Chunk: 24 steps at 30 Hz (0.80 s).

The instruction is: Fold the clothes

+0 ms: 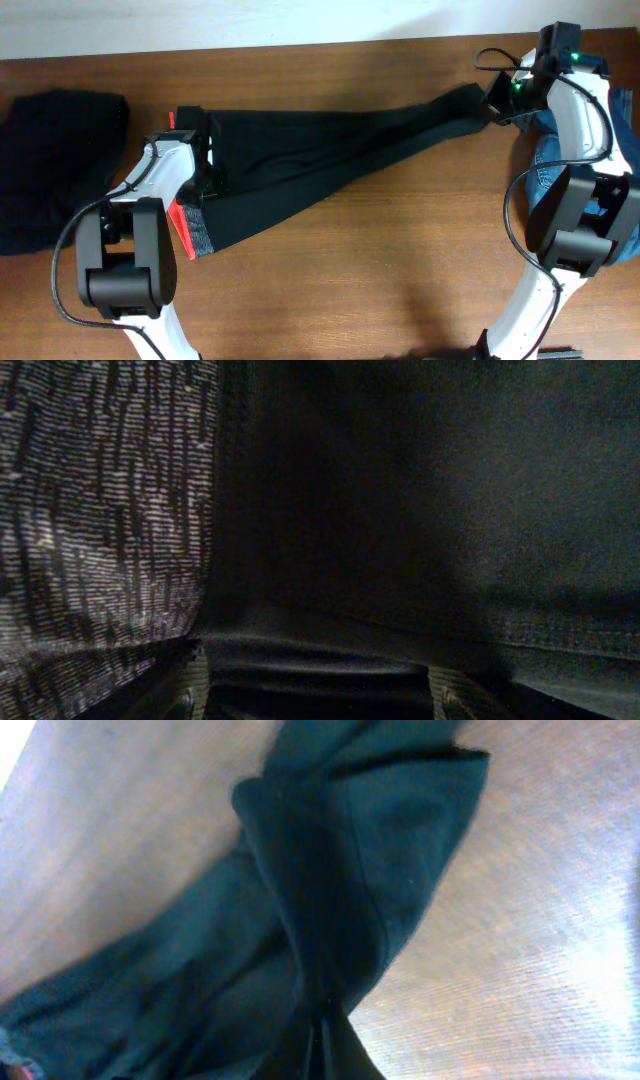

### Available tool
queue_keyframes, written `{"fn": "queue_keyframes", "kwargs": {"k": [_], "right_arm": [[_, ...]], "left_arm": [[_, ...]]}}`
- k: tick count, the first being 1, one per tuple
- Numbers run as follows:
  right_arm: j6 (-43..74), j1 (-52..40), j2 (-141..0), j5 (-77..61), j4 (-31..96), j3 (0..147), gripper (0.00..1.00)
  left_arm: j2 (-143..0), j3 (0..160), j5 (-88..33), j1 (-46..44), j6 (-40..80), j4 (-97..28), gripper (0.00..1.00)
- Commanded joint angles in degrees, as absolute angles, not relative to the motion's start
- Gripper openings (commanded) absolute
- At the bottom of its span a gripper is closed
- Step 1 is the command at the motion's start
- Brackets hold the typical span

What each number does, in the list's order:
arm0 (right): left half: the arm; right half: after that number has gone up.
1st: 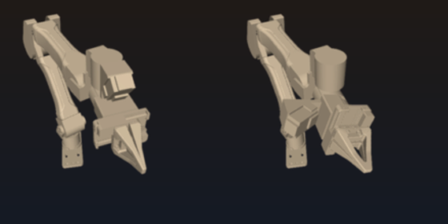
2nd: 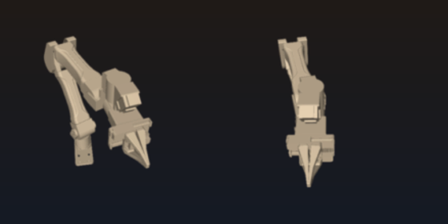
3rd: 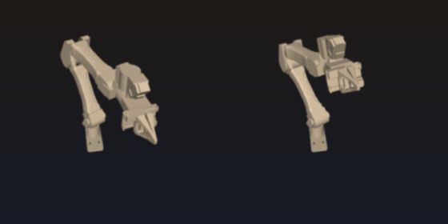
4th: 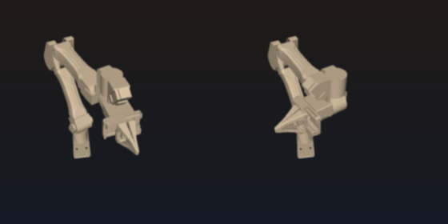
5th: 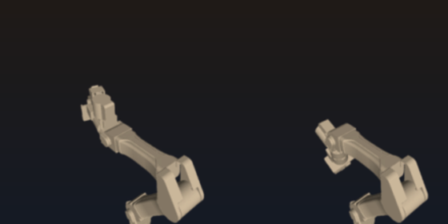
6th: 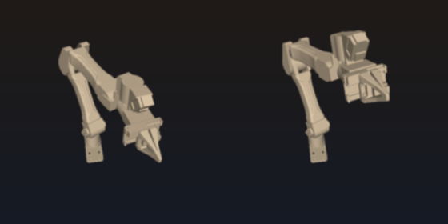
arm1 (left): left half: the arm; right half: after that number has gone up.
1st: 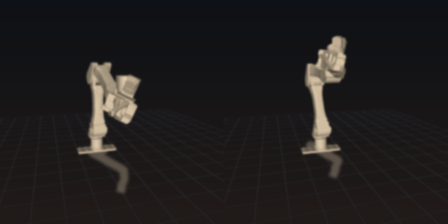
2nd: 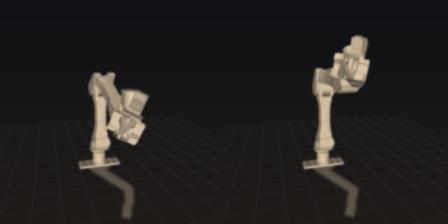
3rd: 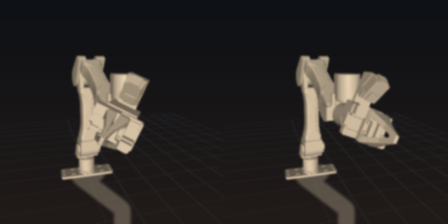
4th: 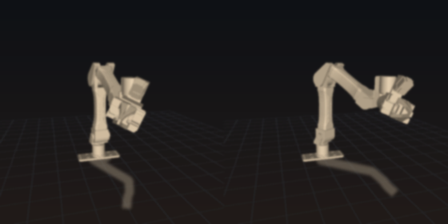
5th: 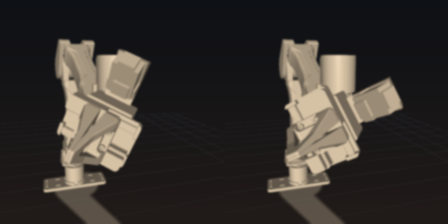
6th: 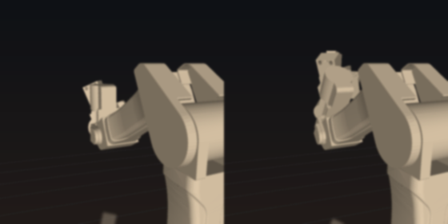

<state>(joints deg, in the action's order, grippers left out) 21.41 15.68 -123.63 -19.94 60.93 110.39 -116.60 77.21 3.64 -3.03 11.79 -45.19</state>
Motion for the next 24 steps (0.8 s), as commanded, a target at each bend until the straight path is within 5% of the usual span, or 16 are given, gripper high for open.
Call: {"fn": "queue_keyframes", "kwargs": {"k": [1,24], "right_arm": [[22.98,16.25,-121.38,-13.63,63.35,110.02,0.04],[24.23,19.31,-121.4,3.86,72.95,97.45,0.07]], "left_arm": [[-123.04,73.87,2.83,-3.6,11.88,-45.43,0.71],[-123.04,73.87,2.85,-3.6,11.88,-45.39,0.72]]}}
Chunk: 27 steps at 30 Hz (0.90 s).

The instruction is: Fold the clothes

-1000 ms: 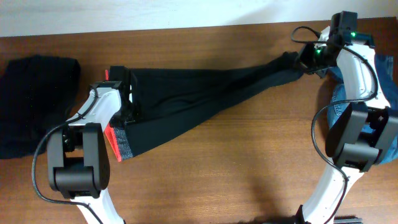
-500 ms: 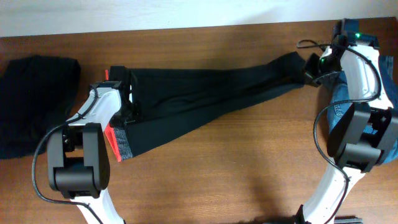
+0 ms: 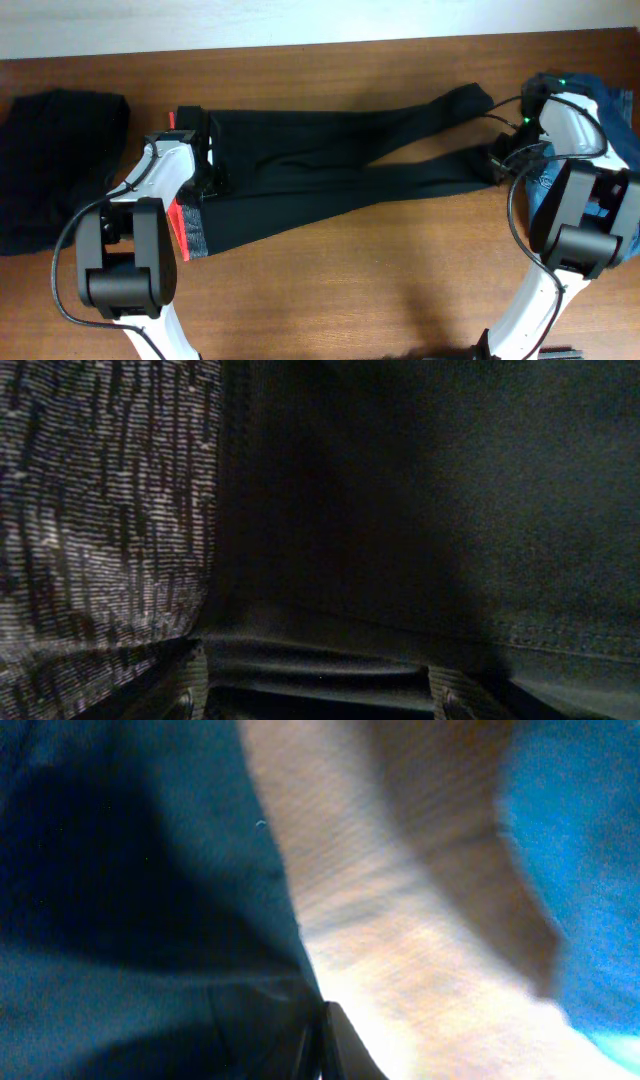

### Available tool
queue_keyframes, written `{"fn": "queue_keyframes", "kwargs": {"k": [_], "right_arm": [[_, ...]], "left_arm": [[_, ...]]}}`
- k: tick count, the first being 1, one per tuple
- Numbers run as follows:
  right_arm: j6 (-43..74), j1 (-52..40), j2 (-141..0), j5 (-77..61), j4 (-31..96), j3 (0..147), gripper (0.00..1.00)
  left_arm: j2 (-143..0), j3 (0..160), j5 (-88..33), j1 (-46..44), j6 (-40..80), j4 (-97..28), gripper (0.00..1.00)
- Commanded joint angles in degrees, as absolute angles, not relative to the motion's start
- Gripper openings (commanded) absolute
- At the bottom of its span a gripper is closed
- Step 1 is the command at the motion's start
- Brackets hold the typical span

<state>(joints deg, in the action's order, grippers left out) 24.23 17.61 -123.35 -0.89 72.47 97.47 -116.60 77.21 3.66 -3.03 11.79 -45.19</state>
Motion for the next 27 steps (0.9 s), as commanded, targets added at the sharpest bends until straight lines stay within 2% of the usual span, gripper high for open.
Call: {"fn": "queue_keyframes", "kwargs": {"k": [1,2,3,4,5,6,13,18,22,27], "right_arm": [[23.88,19.59,-121.4,3.92,73.45,97.45,0.11],[23.2,19.77,-121.43,3.95,73.76,97.43,0.2],[22.41,19.92,-121.43,3.9,73.8,97.43,0.36],[21.47,19.97,-121.43,3.9,73.76,97.43,0.64],[20.6,19.97,-121.43,3.97,73.65,97.43,0.76],[19.55,19.97,-121.43,3.95,73.21,97.43,0.82],[13.37,19.88,-119.55,3.33,72.95,101.62,0.86],[0.1,17.85,-115.11,0.08,73.8,104.97,0.87],[-4.99,15.38,-113.71,0.03,74.19,105.03,0.87],[-10.39,11.57,-114.17,0.23,74.0,104.14,0.77]], "left_arm": [[-123.04,73.87,2.85,-3.6,11.88,-45.39,0.71],[-123.04,73.87,2.85,-3.6,11.88,-45.39,0.71],[-123.04,73.87,2.85,-3.6,11.88,-45.39,0.71],[-123.04,73.87,2.85,-3.6,11.88,-45.36,0.72],[-123.04,73.87,2.85,-3.6,11.88,-45.36,0.72],[-123.04,73.87,2.85,-3.6,11.88,-45.36,0.72],[-123.04,73.87,2.85,-3.6,11.88,-45.41,0.72],[-123.04,73.87,2.81,-3.6,11.9,-45.34,0.72],[-123.04,73.87,2.81,-3.6,11.9,-45.15,0.72],[-123.04,73.87,2.79,-3.6,11.9,-45.23,0.72]]}}
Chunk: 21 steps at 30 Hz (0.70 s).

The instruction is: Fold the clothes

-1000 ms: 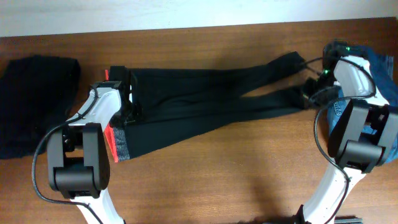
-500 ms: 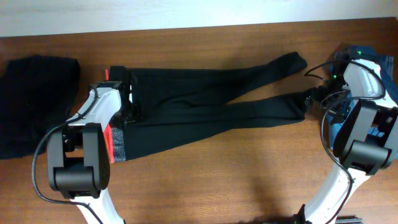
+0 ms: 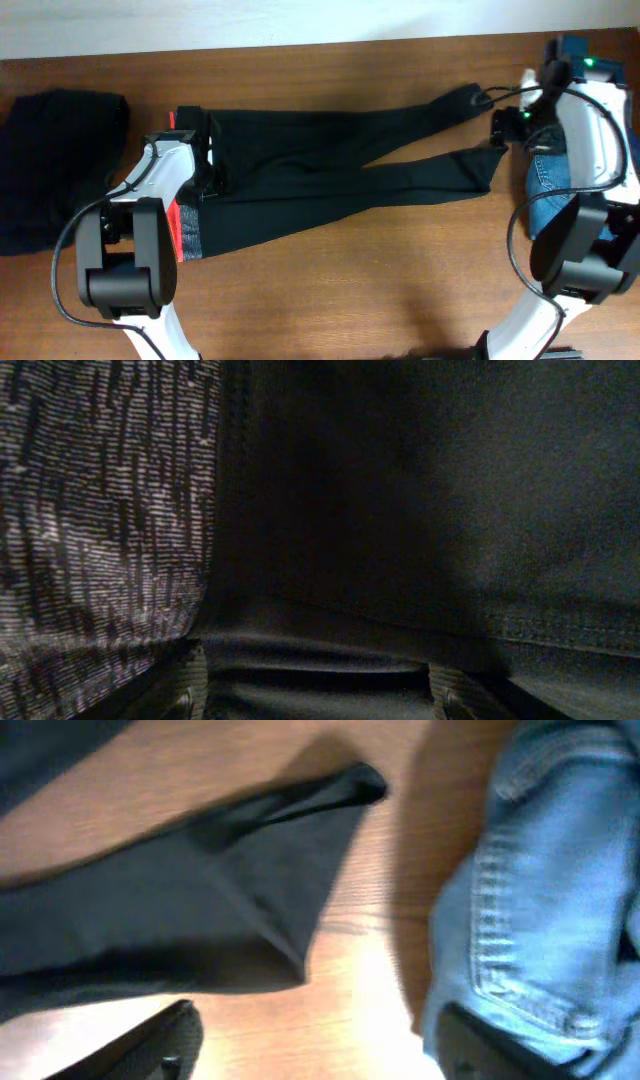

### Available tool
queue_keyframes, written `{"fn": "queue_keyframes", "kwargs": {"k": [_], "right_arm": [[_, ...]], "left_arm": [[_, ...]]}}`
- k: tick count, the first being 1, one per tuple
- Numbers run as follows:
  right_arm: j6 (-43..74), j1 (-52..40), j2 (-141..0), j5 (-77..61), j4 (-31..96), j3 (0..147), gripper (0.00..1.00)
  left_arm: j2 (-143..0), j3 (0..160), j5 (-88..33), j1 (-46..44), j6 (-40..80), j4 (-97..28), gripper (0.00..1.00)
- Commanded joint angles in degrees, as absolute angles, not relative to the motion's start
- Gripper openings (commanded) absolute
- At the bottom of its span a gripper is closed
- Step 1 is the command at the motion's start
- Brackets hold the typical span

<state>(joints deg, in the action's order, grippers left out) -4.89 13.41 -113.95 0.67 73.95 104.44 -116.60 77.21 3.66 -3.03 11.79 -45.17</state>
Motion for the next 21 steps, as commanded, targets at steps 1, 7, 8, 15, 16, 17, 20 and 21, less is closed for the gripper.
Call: {"fn": "queue_keyframes", "kwargs": {"k": [1,7,8,15,16,17,20,21], "right_arm": [[-10.52,10.92,-114.41,0.84,73.89,103.92,0.77],[-10.9,9.76,-115.52,3.73,71.46,100.84,0.68],[-11.4,9.76,-115.72,3.7,71.05,100.29,0.67],[-13.65,9.69,-118.3,2.59,66.57,96.62,0.66],[-14.31,9.67,-118.58,1.85,66.15,96.49,0.66],[-14.81,9.61,-119.02,1.28,65.69,96.38,0.66],[-15.77,9.23,-119.92,1.3,64.27,96.38,0.66],[-16.36,9.06,-120.11,1.34,63.92,96.38,0.66]], "left_arm": [[-123.04,73.87,2.81,-3.6,11.9,-45.23,0.72],[-123.04,73.87,2.79,-3.6,11.9,-45.23,0.72],[-123.04,73.87,2.79,-3.6,11.9,-45.23,0.72],[-123.04,73.87,2.81,-3.6,11.9,-45.21,0.72],[-123.04,73.87,2.81,-3.6,11.9,-45.21,0.72],[-123.04,73.87,2.79,-3.6,11.9,-45.21,0.72],[-123.04,73.87,2.79,-3.6,11.9,-45.21,0.72],[-123.04,73.87,2.79,-3.6,11.9,-45.21,0.72]]}}
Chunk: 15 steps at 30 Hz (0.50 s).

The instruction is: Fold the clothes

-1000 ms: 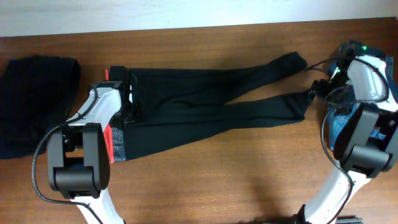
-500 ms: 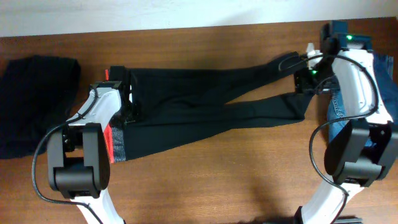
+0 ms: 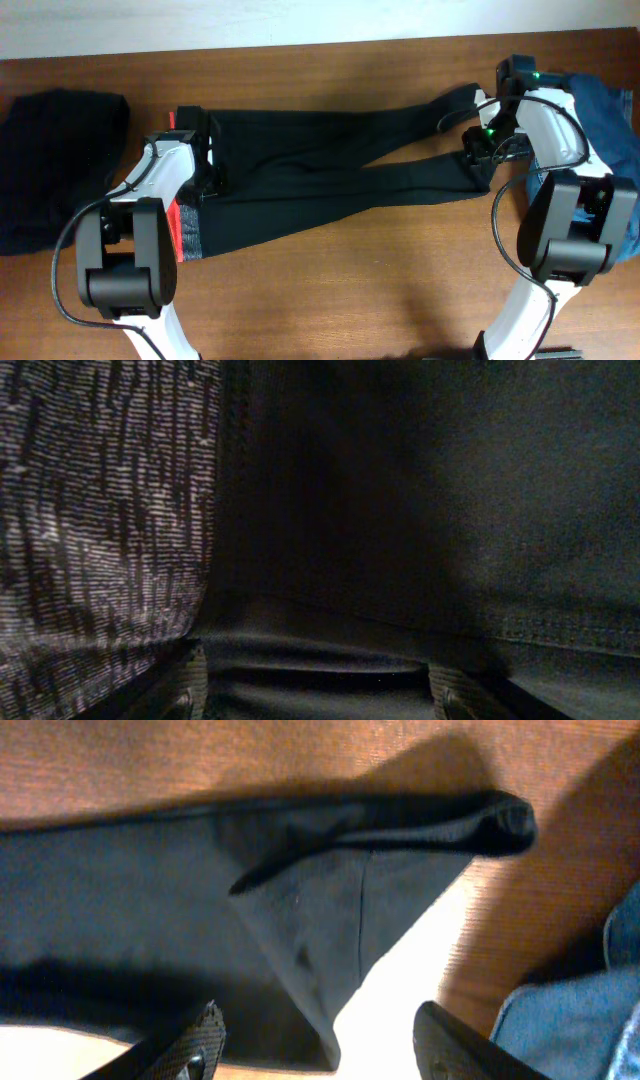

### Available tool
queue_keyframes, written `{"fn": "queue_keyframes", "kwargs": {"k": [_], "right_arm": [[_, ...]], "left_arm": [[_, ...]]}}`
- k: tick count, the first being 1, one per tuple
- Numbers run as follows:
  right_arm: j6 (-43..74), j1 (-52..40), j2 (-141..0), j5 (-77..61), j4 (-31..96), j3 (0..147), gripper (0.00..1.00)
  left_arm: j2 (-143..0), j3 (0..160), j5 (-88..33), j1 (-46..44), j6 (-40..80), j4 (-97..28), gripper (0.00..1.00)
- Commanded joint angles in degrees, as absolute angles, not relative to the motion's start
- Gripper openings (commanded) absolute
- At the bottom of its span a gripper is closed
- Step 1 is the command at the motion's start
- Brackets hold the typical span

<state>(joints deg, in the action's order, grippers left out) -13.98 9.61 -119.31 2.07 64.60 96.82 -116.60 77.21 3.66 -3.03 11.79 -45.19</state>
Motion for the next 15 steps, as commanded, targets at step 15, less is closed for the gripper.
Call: {"fn": "queue_keyframes", "kwargs": {"k": [15], "right_arm": [[-17.15,6.42,-124.25,1.34,60.8,96.23,0.58]], "left_arm": [[-123.04,73.87,2.81,-3.6,11.9,-45.19,0.72]]}}
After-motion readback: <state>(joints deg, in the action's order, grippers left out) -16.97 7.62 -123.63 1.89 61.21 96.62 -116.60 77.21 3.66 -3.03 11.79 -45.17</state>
